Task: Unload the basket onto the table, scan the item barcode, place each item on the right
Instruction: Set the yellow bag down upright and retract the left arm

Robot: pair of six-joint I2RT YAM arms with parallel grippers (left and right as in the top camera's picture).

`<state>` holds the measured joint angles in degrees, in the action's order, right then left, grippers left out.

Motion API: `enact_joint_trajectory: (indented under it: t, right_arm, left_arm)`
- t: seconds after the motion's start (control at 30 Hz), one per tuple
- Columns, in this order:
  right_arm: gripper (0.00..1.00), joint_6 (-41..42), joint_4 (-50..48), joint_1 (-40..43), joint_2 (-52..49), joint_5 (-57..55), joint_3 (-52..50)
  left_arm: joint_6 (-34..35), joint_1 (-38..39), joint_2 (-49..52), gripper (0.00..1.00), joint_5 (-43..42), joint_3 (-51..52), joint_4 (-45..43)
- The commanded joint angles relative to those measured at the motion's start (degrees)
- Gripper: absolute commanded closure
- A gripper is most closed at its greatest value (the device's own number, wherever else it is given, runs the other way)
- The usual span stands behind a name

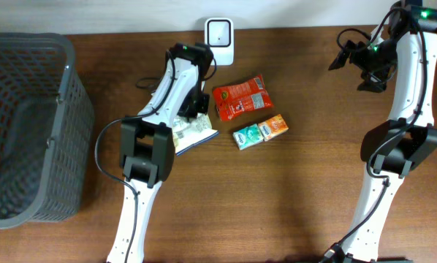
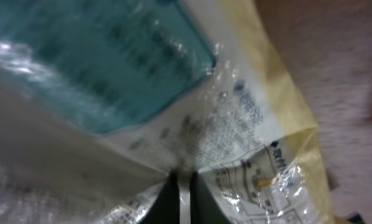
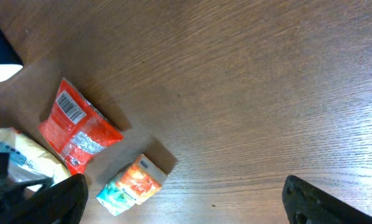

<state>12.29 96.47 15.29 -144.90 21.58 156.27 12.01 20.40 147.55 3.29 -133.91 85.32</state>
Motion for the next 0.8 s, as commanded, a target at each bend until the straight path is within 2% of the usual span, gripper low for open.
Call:
enact_joint_trajectory:
  t: [0.0, 0.03, 0.13, 0.17, 0.2, 0.23, 0.27, 0.33, 0.43, 0.57, 0.63, 0.73, 0.77]
  right_arm:
    - [0.01, 0.44, 0.20, 0.11, 1.92, 0.28, 0.92]
    - [0.01, 0.44, 0.20, 0.11, 1.92, 0.28, 0.92]
    - [0.01, 0.44, 0.20, 0.11, 1.92, 0.28, 0.92]
    - [0.02, 0.44, 0.22, 0.13, 1.92, 0.28, 0.92]
    - [0.02, 0.44, 0.20, 0.11, 1.92, 0.28, 0.92]
    - [0.01, 0.44, 0.20, 0.11, 1.92, 0.28, 0.92]
    - [0.02, 0.44, 0.20, 0.11, 1.92, 0.28, 0.92]
    - [0.01, 0.44, 0.20, 0.11, 1.92, 0.28, 0.92]
    - [0.01, 0.44, 0.20, 0.11, 1.92, 0.28, 0.92]
    - [0.01, 0.44, 0.20, 0.11, 1.92, 0.28, 0.92]
    - [0.01, 0.44, 0.20, 0.11, 1.92, 0.28, 0.92]
    - [0.01, 0.44, 0.20, 0.11, 1.92, 0.28, 0.92]
    - [0.01, 0.44, 0.20, 0.11, 1.92, 0.28, 0.92]
  left_arm:
    - [0.57, -0.63, -0.11, 0.84, 0.66, 9.22, -5.86]
    - [0.57, -0.94, -0.15, 0.79, 0.63, 8.52, -5.55]
    - [0.55, -1.51, -0.24, 0.73, 0.66, -0.09, -0.35]
    - [0.55, -1.75, -0.24, 0.67, 0.66, -5.35, 2.23]
    - [0.55, -2.14, -0.24, 0.57, 0.63, -13.73, 5.95]
    - [0.55, -2.49, -0.24, 0.36, 0.63, -22.53, 9.01]
    - [0.55, -2.58, -0.24, 0.22, 0.63, -26.95, 10.36]
    - [0.52, -2.51, -1.27, 0.01, -0.42, -38.12, 11.43]
    - [-0.33, -2.58, -8.00, 0.01, -6.25, -40.52, 11.43]
    - [-2.73, -2.43, -19.43, 0.01, -6.91, -39.01, 11.43]
    - [-2.75, -2.43, -26.21, 0.01, -6.86, -31.65, 11.43]
    - [-2.36, -2.82, -39.23, 0.01, -1.05, -9.79, 11.41]
    - [-0.79, -3.32, -40.83, 0.01, -0.09, -6.58, 11.41]
